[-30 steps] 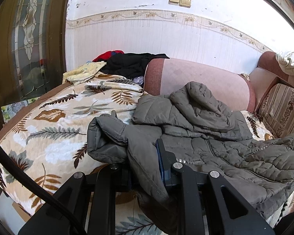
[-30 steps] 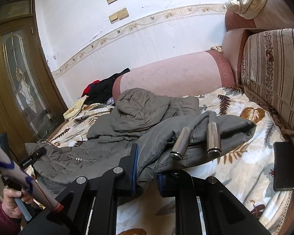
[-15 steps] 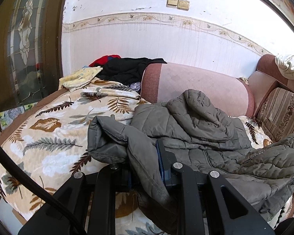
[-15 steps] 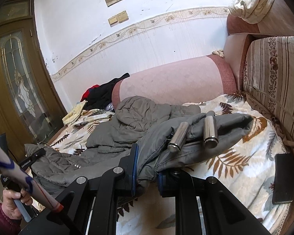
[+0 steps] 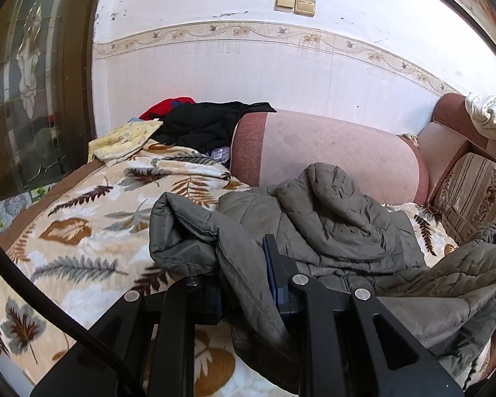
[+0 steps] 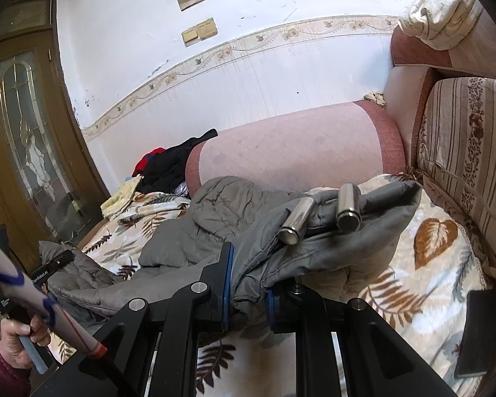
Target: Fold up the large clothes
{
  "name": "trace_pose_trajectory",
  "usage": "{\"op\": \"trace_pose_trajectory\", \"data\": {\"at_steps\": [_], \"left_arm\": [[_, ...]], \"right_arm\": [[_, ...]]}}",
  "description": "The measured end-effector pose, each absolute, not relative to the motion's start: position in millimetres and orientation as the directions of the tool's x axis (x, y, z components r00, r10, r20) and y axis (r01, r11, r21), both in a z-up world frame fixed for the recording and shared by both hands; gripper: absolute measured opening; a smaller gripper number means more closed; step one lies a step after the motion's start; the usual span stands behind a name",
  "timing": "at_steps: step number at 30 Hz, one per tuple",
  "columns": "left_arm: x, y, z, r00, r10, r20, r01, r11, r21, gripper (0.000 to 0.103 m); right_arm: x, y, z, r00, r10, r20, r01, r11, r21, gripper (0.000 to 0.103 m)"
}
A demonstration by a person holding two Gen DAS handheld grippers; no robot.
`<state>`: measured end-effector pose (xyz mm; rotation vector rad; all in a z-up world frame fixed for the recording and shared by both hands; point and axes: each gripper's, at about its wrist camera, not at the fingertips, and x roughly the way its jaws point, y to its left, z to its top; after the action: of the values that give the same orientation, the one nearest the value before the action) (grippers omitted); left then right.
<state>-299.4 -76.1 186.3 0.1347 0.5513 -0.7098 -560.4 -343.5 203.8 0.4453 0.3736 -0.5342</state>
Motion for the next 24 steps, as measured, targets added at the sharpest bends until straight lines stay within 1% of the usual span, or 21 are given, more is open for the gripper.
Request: {"op": "trace_pose_trajectory", "data": {"at_steps": [9,16,21,24], "left_arm": [[-253,-128,202,0.575,-0.597,-0.560,0.671,0.735,-0.095,0.020],[-201,-182,206,0.540,-0.592,-0.598,0.666,0.735,-0.126,0.021],[-155,-230,194,0.510,-0.566,-0.648,0.652,0.745,-0.137,0.024],[-121,-255,177,0.472,-0.555,-0.685,0.634,0.754,-0.175,0.027]], "right_arm": [[-524,-388,218,0.797,-0.391,-0.460,0.562,0.758,0.330,0.016],[-476,-442,221,0.791,-0.384,-0.477,0.573,0.738,0.356,0.016],[-434,-488,210,0.770,-0.384,-0.509,0.601,0.704,0.378,0.016],[-409,-515,197,0.751,-0.385,-0.536,0.624,0.678,0.388,0.017]]}}
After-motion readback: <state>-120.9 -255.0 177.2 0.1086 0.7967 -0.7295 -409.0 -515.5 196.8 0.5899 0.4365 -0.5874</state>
